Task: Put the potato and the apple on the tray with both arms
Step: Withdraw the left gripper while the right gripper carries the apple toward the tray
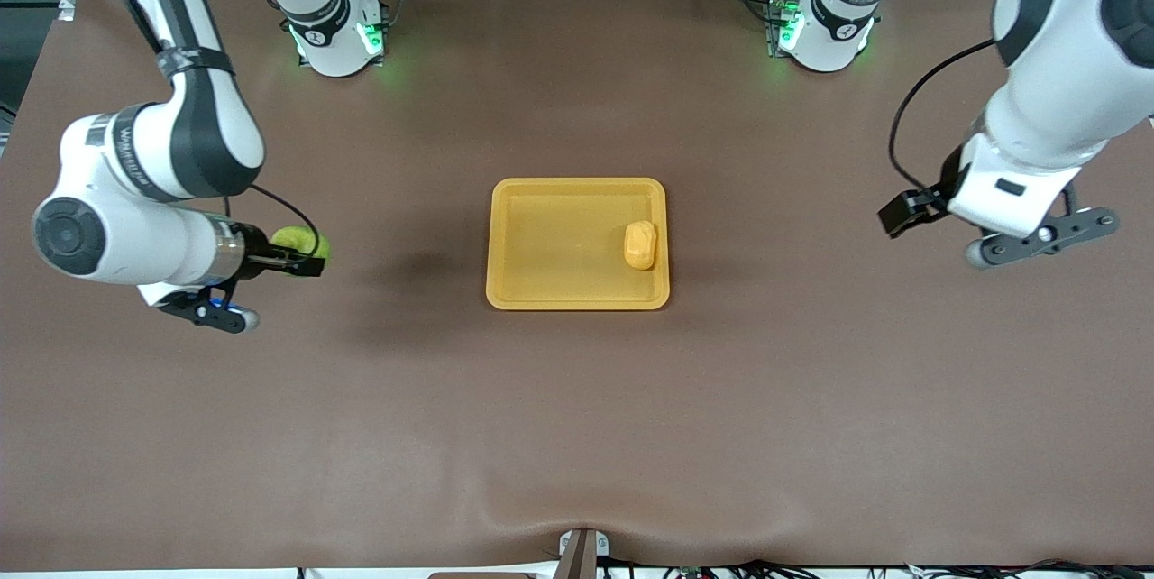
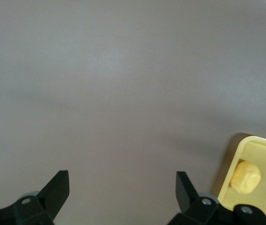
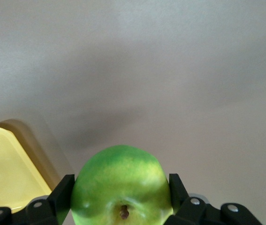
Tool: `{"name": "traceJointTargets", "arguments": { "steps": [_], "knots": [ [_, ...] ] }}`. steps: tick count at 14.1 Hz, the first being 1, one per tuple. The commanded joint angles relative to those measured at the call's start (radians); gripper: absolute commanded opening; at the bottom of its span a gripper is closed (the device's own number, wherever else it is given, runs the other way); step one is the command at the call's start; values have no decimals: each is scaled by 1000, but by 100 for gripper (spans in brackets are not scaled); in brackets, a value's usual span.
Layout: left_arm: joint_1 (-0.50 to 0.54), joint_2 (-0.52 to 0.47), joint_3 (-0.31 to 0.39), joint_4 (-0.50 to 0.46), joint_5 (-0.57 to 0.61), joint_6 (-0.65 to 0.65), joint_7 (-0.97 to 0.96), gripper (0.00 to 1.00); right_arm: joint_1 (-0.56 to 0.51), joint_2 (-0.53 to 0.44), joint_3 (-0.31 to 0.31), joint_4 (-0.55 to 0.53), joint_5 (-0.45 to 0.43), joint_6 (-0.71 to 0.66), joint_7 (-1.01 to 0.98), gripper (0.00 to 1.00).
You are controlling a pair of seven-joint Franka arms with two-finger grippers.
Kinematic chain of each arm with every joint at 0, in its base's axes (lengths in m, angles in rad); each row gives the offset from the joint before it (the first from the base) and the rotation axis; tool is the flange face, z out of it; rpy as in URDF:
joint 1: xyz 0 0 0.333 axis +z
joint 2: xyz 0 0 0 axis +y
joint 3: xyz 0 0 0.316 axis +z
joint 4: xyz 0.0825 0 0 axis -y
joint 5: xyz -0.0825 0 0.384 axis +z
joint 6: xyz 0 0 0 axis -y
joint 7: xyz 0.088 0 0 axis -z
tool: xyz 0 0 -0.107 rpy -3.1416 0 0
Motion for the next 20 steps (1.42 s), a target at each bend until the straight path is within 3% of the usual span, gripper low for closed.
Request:
{"name": "traceJointTargets", "arguments": {
  "steps": [1,6,10,13,20],
  "knots": [
    [23,-40,-6,-16,7,-32,39,100,47,-42,-7,-51,16,27,78,0],
    [54,-84,-3,-28,-28,-40,135,100,146,-37,-7,-88,16,119,236,0],
    [42,-138,84,-69,-129,-40,270,100,210,-29,-7,-88,16,136,345,0],
    [8,-182,147,-97,-134,-52,284,100,264,-23,-7,-88,16,165,429,0],
    [5,-202,126,-85,-142,-126,283,100,353,29,-7,-88,17,240,566,0]
  ]
}}
